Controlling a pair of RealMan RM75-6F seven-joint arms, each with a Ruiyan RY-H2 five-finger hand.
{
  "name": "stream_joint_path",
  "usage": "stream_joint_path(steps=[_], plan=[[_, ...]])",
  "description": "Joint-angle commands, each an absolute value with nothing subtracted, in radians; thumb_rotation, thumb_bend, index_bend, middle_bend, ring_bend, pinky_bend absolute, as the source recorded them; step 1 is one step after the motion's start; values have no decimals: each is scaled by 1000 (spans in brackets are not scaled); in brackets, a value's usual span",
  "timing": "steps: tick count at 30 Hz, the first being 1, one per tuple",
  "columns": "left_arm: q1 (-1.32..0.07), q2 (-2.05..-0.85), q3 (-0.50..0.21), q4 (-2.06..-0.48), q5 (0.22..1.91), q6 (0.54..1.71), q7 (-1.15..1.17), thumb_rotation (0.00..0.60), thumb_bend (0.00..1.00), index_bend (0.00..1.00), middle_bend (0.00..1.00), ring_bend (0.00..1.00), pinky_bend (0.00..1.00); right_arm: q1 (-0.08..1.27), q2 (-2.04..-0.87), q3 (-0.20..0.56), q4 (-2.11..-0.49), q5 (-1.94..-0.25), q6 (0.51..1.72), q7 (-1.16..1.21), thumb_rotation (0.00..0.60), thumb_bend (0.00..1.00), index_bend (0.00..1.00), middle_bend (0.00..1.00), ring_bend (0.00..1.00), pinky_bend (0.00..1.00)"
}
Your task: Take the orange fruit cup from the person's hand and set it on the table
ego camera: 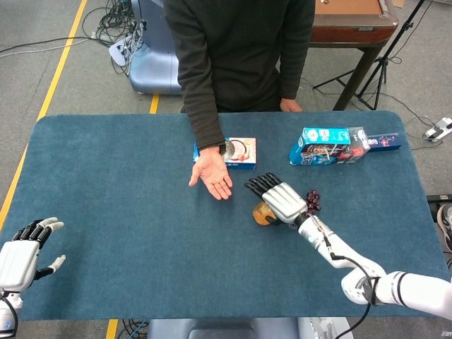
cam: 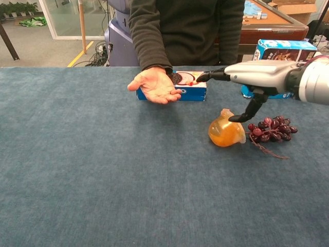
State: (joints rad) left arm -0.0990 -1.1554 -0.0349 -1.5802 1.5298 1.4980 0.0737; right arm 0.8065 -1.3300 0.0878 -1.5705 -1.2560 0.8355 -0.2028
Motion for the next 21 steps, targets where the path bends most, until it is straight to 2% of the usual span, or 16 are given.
stream_joint_path(steps=[1,8,21], plan=[[-101,-1155,-37,-1579,1528,1496,74,600,200,271,218,176,253,768,-1269,89,-1624,-1253,891,-228,600,256,0,95,0,51],[-112,-1163,-49,-1563,1517,1487,67,600,201,271,219,175,253,666,-1177,73,-1705,-1235,1035,-283,600,257,0,179,34,58],[-118,-1165,-56,-1546,1505,1483,47,600,200,271,219,175,253,433,-1093,2,-1736,-1277,1282,-246,600,257,28,212,73,75]])
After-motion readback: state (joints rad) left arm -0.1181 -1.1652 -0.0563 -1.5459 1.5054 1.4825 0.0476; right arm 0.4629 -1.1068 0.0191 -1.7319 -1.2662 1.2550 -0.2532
